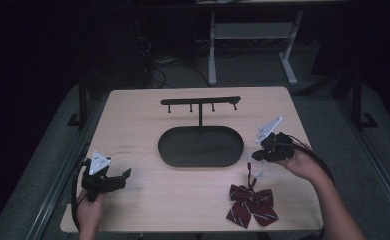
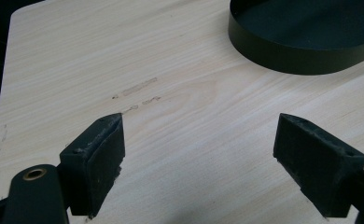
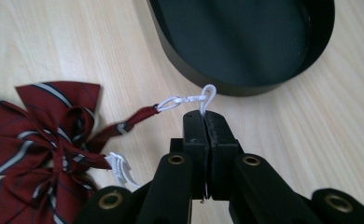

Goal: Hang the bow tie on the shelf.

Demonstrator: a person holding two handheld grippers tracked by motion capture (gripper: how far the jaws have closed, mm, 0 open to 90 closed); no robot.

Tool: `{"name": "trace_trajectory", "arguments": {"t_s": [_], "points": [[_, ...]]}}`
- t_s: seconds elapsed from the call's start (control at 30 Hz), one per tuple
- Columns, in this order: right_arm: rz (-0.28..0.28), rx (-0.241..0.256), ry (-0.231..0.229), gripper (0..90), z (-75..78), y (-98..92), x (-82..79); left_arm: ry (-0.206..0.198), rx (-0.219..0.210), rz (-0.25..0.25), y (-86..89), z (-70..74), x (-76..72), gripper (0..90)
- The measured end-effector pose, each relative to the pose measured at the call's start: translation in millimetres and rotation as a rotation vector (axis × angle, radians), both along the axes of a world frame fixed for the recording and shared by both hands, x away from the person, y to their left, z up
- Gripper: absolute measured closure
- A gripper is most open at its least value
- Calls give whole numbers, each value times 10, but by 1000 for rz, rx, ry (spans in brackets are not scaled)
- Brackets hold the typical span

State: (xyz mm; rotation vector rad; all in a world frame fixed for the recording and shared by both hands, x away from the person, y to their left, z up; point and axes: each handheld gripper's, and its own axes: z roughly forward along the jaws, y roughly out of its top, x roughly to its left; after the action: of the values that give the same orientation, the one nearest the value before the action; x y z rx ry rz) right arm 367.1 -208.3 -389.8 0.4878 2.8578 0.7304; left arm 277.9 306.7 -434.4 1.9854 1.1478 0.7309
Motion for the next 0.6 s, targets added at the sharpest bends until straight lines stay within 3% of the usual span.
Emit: {"name": "trace_trajectory", "arguments": {"t_s": [0.27,0.6], "points": [[49,18,-29,880,206,99,-45,0,-1,0,2,1,-2,163],[68,21,-64,883,395,203,-81,-1,-1,-1,4,5,-3,163]]}}
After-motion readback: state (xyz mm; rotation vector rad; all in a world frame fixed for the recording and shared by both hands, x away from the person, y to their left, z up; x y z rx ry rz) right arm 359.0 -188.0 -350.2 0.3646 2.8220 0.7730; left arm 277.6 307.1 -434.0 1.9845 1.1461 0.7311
